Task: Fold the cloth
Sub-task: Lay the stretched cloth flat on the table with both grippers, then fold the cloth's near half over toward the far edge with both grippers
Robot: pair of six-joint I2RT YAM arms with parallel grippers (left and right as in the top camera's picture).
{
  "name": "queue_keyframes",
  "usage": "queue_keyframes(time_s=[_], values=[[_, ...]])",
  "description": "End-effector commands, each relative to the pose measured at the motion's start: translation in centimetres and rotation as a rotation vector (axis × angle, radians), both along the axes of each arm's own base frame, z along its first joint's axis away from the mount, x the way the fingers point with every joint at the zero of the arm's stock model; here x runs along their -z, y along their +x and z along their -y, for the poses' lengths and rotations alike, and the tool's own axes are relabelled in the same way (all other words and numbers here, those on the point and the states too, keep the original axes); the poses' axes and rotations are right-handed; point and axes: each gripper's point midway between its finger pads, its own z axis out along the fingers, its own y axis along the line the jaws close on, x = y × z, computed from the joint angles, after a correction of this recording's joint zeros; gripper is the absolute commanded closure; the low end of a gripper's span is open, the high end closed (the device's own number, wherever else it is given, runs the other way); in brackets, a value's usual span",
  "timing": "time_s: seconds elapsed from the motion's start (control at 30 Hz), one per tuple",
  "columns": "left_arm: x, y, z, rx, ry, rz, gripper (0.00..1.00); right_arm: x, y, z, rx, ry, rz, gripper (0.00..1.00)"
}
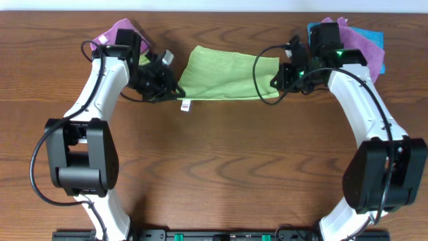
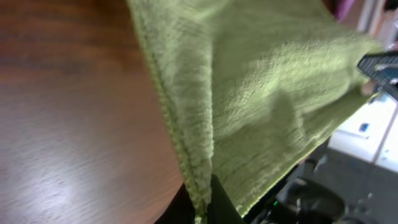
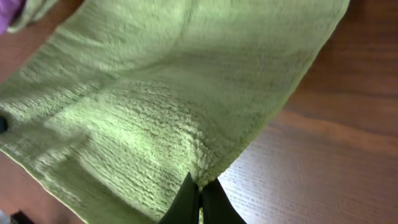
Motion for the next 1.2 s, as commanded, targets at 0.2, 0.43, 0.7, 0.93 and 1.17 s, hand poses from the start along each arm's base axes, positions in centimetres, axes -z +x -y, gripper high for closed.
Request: queue_keyframes(time_s=[0.2,0.43,0.7,0.93,1.17], values=[[4.6,-4.4,-0.2,0.075,0.054,-0.11,0.94,4.6,-4.6,0.3,-0.045,0.0,-0.108,0.98],[6.9,-8.1,1.2,0.129,0.055,-0.201,0.94,7.3,-7.9,0.5,-0.041,0.0,-0.142,0.98],[8.6,-11.7,2.7,0.198,0.068,-0.267,0.94,9.6,-12.8,0.9,-0.018,0.002,-0.187,0.98],[8.4,-11.5,3.4,0.195,0.033,-0.256,0.94,9.1,-13.4,1.7,0.014,-0.042,-0.134,0.98],[7.3,-9.5,4.9,0.13,-0.062,-0.225,0.94,7.9,-9.9,1.7,0.116,-0.01,-0.023,0.98]])
